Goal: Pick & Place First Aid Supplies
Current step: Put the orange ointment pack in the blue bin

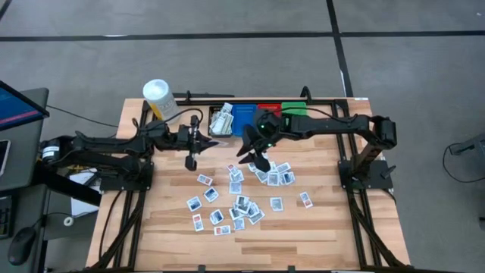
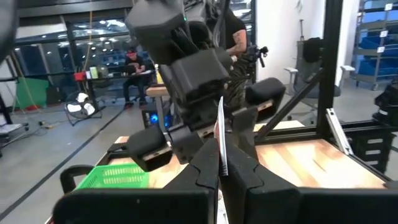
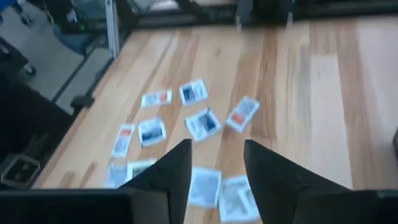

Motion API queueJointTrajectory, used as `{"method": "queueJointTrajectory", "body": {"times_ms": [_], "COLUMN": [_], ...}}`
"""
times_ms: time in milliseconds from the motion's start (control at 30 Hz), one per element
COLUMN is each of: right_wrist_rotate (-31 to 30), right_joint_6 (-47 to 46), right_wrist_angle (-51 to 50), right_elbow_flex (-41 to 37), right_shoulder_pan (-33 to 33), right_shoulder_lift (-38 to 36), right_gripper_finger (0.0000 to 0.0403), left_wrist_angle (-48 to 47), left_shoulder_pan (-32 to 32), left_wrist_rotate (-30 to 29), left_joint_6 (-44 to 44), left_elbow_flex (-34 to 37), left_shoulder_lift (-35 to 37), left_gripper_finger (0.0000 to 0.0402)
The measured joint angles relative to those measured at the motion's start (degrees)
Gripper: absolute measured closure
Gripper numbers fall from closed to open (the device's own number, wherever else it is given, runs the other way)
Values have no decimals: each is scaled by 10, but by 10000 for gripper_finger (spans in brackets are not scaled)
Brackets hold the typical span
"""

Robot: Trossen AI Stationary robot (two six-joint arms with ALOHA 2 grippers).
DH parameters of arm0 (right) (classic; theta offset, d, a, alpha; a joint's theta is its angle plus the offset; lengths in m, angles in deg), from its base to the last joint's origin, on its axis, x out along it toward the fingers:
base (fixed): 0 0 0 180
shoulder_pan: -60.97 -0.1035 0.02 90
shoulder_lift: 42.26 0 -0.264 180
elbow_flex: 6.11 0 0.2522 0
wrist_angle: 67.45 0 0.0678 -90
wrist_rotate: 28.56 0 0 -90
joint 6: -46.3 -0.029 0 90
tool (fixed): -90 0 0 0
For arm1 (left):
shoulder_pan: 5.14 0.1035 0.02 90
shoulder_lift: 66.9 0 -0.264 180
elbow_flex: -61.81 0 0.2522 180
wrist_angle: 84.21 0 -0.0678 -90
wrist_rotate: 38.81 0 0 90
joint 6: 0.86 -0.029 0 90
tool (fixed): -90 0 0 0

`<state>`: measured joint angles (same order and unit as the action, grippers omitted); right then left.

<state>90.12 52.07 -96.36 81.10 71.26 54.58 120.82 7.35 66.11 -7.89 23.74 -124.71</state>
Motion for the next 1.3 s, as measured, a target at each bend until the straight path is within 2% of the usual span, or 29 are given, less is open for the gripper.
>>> {"method": "queueJointTrajectory", "body": {"times_ms": [167,433,733,1000,1300], "right_wrist_rotate": [-1,0,-1,-1,-2], "right_joint_6": [-39,-71,-24,16,50], "right_wrist_angle": [-21,-57,-137,-163,-179], "right_elbow_flex": [0,0,0,0,0], "right_shoulder_pan": [12,10,40,78,109], "right_shoulder_lift": [0,0,0,0,0], "right_gripper_finger": [253,256,255,258,258], "left_wrist_angle": [-2,-7,-68,-68,-67], "left_shoulder_pan": [10,73,132,176,201], "left_wrist_rotate": [-7,-8,4,47,51], "left_joint_6": [14,77,80,78,78], "left_elbow_flex": [-27,-104,-195,-230,-267], "left_shoulder_lift": [-38,-145,-258,-336,-416], "left_gripper_finger": [395,393,393,393,394]}}
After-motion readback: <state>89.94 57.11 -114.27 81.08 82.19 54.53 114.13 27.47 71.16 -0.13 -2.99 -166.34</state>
